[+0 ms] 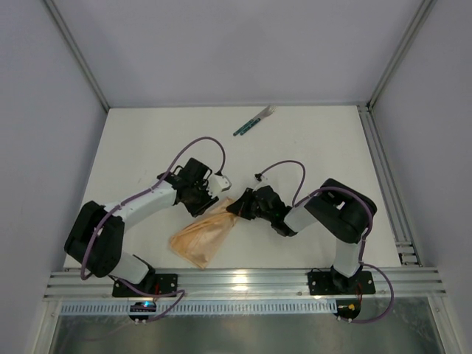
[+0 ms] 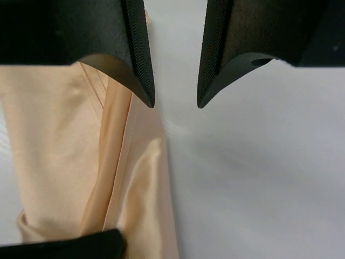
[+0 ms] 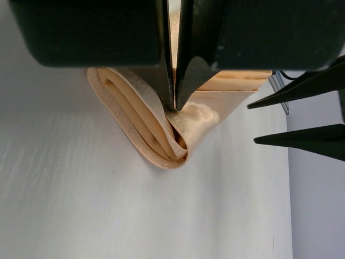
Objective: Fold the napkin into a case and place the utensils inside
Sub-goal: Stuff the smaller-rectangle-folded napkin at the center of the board.
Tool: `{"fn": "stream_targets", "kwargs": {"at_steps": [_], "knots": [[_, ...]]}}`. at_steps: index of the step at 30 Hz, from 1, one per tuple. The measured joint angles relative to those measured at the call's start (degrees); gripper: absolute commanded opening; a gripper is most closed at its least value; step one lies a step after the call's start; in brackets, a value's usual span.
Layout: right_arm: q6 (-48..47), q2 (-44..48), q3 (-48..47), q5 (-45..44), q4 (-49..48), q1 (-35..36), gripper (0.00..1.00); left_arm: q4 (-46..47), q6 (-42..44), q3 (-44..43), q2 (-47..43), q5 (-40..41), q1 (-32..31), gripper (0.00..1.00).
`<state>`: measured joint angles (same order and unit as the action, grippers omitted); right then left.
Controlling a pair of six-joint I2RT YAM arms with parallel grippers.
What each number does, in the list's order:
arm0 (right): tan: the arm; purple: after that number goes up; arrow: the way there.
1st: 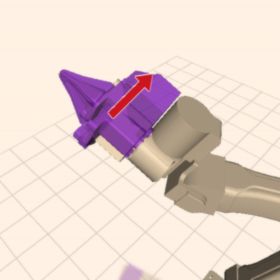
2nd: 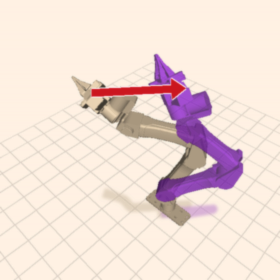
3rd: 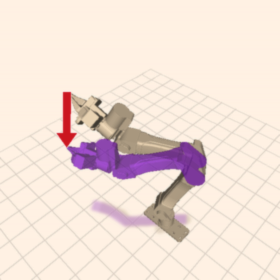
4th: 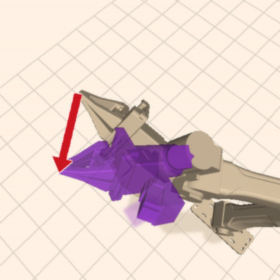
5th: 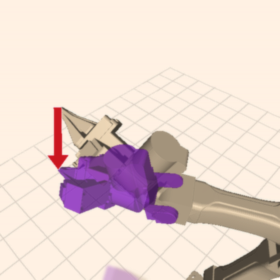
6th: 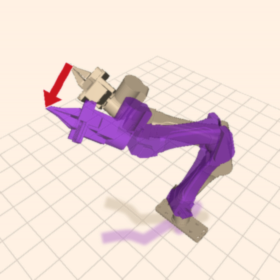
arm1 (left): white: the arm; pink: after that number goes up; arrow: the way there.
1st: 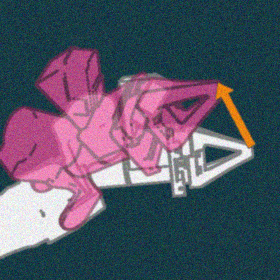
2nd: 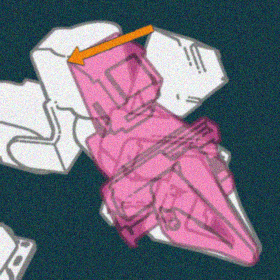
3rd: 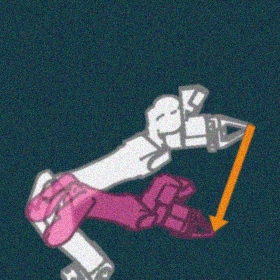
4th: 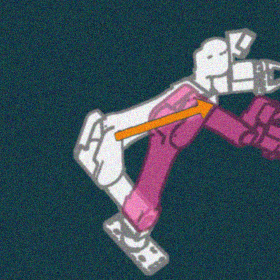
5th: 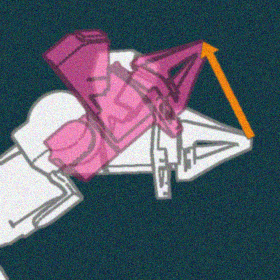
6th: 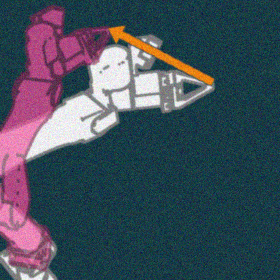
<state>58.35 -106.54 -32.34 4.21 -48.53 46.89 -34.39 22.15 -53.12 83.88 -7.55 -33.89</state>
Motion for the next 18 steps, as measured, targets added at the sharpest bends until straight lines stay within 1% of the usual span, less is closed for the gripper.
{"fn": "stream_targets", "kwargs": {"at_steps": [2,5,10,13,18], "knots": [[-0.2,0.0,-0.1,0.1,0.2,0.0,0.06,0.2,0.9,2.4,0.9,0.3,1.1,0.43],[-0.6,0.0,-0.3,0.3,0.4,0.0,0.06,0.5,1.0,3.7,1.0,-0.5,1.0,0.43],[-1.4,0.0,-0.4,0.7,0.5,0.0,0.06,5.7,0.7,3.6,0.6,-2.5,0.9,0.43],[-1.7,0.0,-0.5,1.3,0.6,-0.3,0.06,7.6,0.8,2.4,1.3,-3.1,0.5,0.47],[-2.7,0.0,-0.6,2.6,0.6,-0.9,0.06,9.0,0.8,-3.1,8.5,-3.2,-1.1,0.49]]}}
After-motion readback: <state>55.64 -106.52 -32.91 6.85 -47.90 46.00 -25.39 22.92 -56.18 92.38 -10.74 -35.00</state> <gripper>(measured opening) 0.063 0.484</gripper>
